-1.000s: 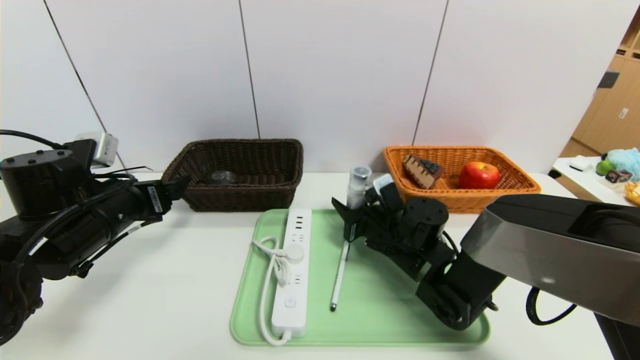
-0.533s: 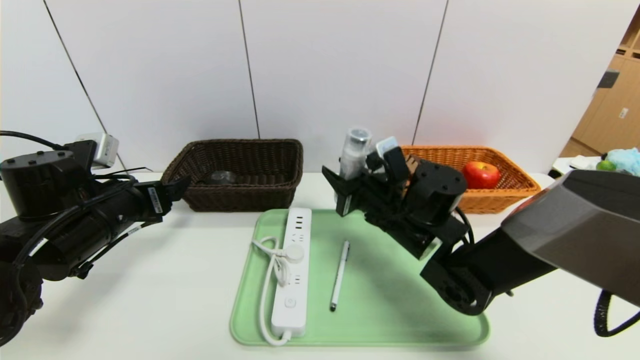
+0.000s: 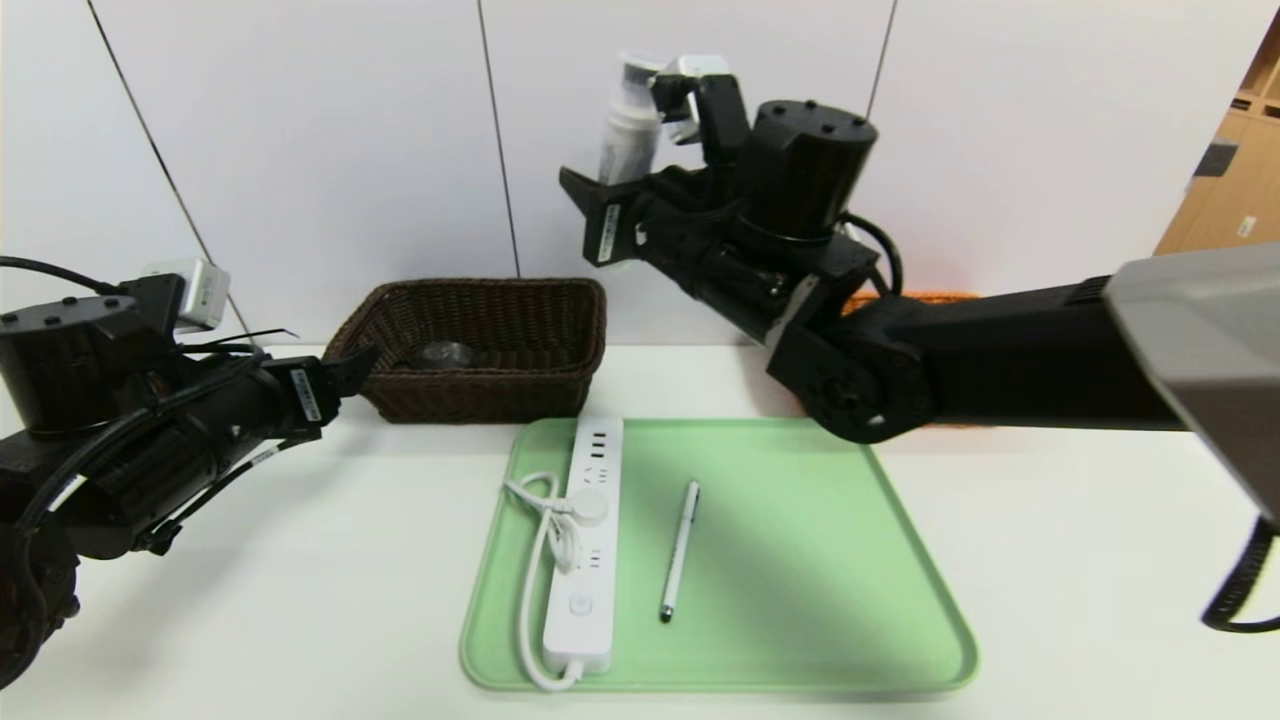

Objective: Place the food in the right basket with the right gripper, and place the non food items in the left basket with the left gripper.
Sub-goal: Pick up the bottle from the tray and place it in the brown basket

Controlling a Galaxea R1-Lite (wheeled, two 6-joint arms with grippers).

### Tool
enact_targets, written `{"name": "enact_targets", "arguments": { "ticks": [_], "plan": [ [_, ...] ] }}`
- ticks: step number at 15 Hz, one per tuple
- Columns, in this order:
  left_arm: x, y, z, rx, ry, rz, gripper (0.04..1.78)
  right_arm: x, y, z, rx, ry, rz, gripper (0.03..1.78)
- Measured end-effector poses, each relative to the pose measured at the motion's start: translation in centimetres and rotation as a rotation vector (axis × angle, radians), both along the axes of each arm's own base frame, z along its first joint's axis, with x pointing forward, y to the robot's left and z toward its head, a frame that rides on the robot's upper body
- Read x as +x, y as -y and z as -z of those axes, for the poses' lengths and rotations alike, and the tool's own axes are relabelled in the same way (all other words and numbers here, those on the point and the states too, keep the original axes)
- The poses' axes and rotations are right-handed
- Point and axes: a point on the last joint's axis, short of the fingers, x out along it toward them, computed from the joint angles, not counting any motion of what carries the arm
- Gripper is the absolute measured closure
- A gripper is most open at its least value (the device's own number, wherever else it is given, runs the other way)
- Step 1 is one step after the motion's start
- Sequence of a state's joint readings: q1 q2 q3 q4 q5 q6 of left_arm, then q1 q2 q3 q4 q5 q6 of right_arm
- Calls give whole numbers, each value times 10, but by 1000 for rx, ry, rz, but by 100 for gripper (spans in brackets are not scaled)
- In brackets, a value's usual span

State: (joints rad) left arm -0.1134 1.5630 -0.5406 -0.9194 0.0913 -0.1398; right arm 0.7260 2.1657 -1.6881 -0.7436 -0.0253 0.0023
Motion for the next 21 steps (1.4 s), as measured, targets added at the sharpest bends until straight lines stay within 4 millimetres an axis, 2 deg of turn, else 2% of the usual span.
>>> {"name": "enact_targets", "arguments": {
  "ticks": [2,4,7,9,16,21],
  "plan": [
    [-2,0,2,-1,-6,-2,13,13,-24,10,21,13,33,113],
    [-5,-1,4,-2,-3,-1,13,21,-46,30,10,43,84,113],
    [-6,-1,6,-2,-3,0,13,27,-63,59,-11,47,84,113],
    [-6,-1,7,-2,-7,1,13,30,-67,72,-33,25,74,113],
    [-5,-1,9,-6,-14,0,13,39,-70,98,-92,-33,67,113],
    [-6,-1,10,-7,-15,-2,13,46,-67,109,-120,-56,65,113]
  ]
}}
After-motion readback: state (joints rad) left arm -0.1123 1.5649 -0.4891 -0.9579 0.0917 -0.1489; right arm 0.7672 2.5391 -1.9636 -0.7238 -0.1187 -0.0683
